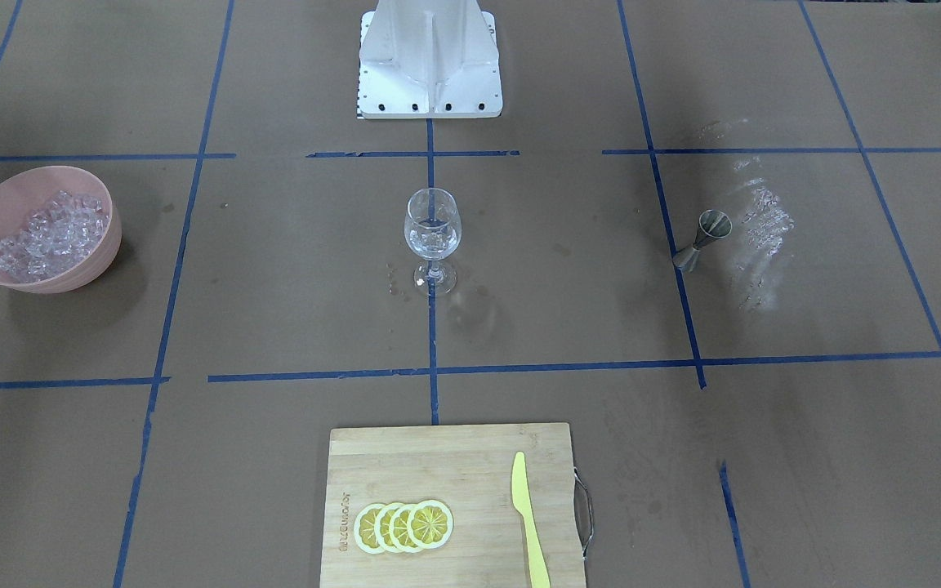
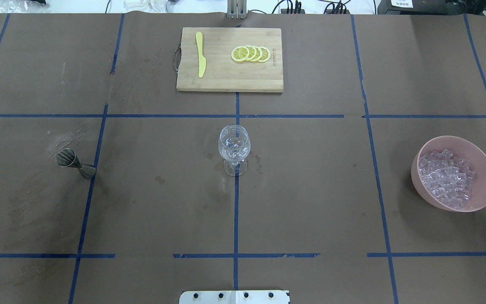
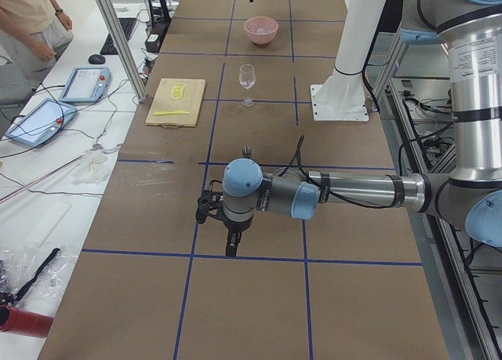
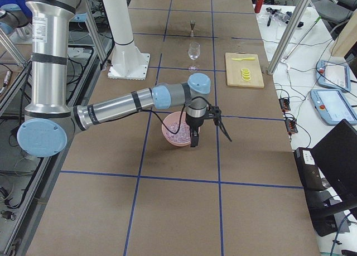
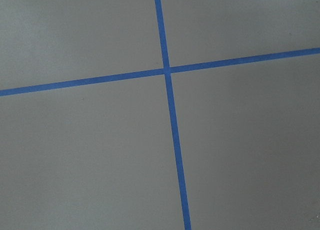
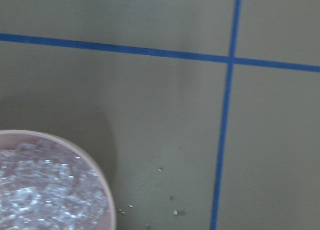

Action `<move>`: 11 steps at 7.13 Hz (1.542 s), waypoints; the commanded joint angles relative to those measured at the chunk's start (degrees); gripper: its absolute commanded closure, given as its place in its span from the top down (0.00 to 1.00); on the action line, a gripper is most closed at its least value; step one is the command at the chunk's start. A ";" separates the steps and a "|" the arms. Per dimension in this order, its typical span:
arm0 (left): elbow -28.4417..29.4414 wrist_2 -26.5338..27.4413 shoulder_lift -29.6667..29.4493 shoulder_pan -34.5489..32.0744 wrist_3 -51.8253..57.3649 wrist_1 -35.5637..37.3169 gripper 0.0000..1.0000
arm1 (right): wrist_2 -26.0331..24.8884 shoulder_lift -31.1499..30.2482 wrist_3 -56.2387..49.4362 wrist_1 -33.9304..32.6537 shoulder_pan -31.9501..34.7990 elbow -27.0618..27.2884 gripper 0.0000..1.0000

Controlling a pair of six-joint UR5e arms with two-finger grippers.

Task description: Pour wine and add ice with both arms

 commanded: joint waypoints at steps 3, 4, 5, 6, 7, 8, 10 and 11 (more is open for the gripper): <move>-0.44 -0.03 0.32 0.10 0.03 -0.23 1.00 | 2.02 -4.80 -16.07 0.35 7.13 -3.14 1.00; -0.61 0.06 0.32 0.01 0.03 -0.23 1.00 | 2.47 -4.89 -16.07 0.35 7.04 -3.32 1.00; -0.53 -0.03 0.32 0.01 0.03 -0.23 1.00 | 2.47 -4.98 -16.07 0.35 7.13 -3.32 1.00; -0.53 0.06 0.40 0.01 0.03 -0.23 1.00 | 2.47 -5.24 -16.07 0.35 7.04 -3.41 1.00; -0.53 0.06 0.32 0.01 0.03 -0.23 1.00 | 2.47 -5.51 -16.07 0.27 7.13 -3.41 1.00; -0.53 0.06 0.40 -0.08 0.03 -0.14 1.00 | 2.47 -5.86 -16.16 0.35 7.13 -3.32 1.00; -0.53 0.06 0.40 0.01 0.03 -0.14 1.00 | 2.39 -6.04 -16.16 0.35 7.04 -3.32 1.00; -0.61 0.06 0.40 0.01 0.03 -0.14 1.00 | 2.39 -6.04 -16.16 0.35 7.04 -3.32 1.00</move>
